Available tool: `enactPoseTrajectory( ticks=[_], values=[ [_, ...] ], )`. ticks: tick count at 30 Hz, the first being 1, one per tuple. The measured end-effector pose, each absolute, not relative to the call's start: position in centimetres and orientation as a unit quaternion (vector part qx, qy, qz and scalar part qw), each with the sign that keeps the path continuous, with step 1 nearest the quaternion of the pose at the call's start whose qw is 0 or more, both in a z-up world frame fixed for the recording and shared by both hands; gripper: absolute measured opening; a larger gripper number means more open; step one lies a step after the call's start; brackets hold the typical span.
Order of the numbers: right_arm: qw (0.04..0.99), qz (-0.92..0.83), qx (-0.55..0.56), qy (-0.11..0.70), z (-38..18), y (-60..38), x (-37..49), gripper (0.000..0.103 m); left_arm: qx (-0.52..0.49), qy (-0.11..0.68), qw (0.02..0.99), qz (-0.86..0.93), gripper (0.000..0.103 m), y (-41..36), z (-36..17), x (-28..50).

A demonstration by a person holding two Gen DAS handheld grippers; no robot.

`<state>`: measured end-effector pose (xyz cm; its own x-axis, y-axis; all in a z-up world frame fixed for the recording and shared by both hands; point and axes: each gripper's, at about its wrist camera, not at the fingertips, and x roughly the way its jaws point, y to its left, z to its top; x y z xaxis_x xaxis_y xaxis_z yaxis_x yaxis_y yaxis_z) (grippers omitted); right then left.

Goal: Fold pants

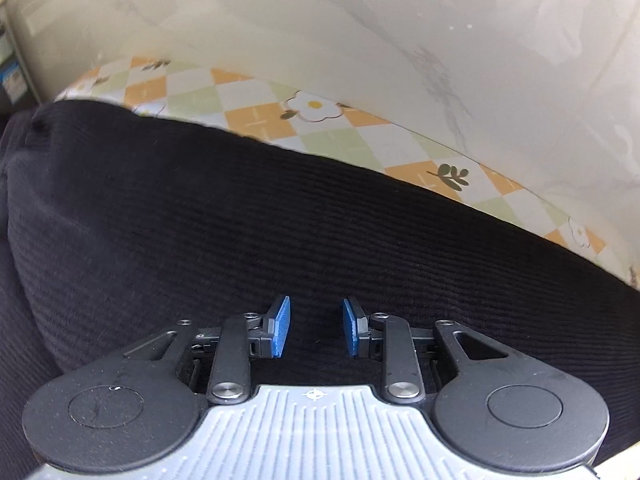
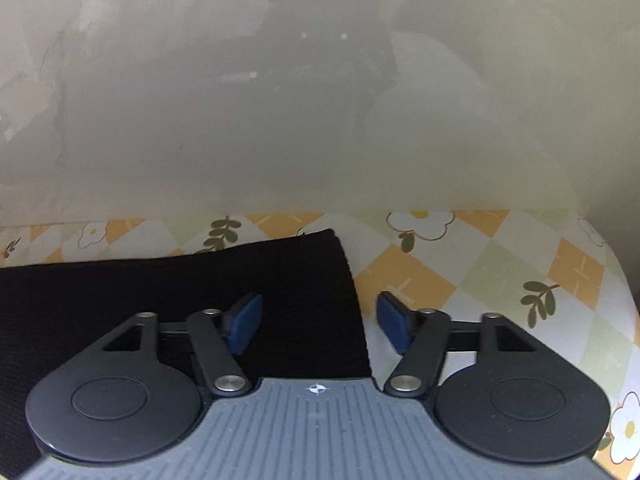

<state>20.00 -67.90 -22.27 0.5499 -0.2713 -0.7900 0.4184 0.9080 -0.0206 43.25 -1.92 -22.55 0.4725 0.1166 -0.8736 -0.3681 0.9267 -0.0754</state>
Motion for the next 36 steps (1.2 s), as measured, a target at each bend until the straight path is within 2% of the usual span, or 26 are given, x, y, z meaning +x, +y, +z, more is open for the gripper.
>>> enactPoseTrajectory(
  ticks=[2,4,9,16,19,20,24,28,30,36],
  values=[
    [0.877,-0.198,0.076,0.432,-21.8,-68.1,19.4,0.021,-0.11,0.497,0.849,0.141,0.03,-2.6,-22.7,43.8],
    [0.873,-0.2,0.087,0.436,-21.5,-68.6,18.5,0.017,-0.099,0.5,0.85,0.133,0.034,-3.0,-22.4,43.7],
    [0.864,-0.224,0.077,0.444,-20.8,-68.7,15.2,0.015,-0.074,0.502,0.855,0.103,0.034,-5.4,-22.4,43.9],
    [0.84,-0.275,0.082,0.46,-19.9,-71.3,10.2,0.014,-0.052,0.499,0.864,0.031,0.035,-10.7,-22.5,43.4],
    [0.827,-0.308,0.088,0.462,-19.6,-72.5,8.4,0.014,-0.044,0.496,0.867,-0.006,0.039,-12.8,-22.5,43.0],
    [0.823,-0.318,0.094,0.46,-19.5,-72.7,8.0,0.014,-0.043,0.495,0.868,-0.018,0.044,-13.4,-22.6,42.8],
    [0.81,-0.348,0.105,0.461,-19.2,-72.7,8.0,0.016,-0.04,0.492,0.868,-0.052,0.047,-13.7,-22.9,43.0],
    [0.808,-0.365,0.134,0.443,-17.7,-71.6,8.3,0.025,-0.096,0.504,0.856,-0.07,0.047,-9.8,-22.4,43.9],
    [0.821,-0.354,0.141,0.426,-16.6,-70.2,8.6,0.037,-0.123,0.495,0.858,-0.059,0.047,-6.7,-21.7,43.8],
    [0.852,-0.277,0.177,0.407,-15.6,-62.6,11.9,0.039,-0.17,0.455,0.874,0.014,0.047,5.9,-18.5,43.1]
  ],
)
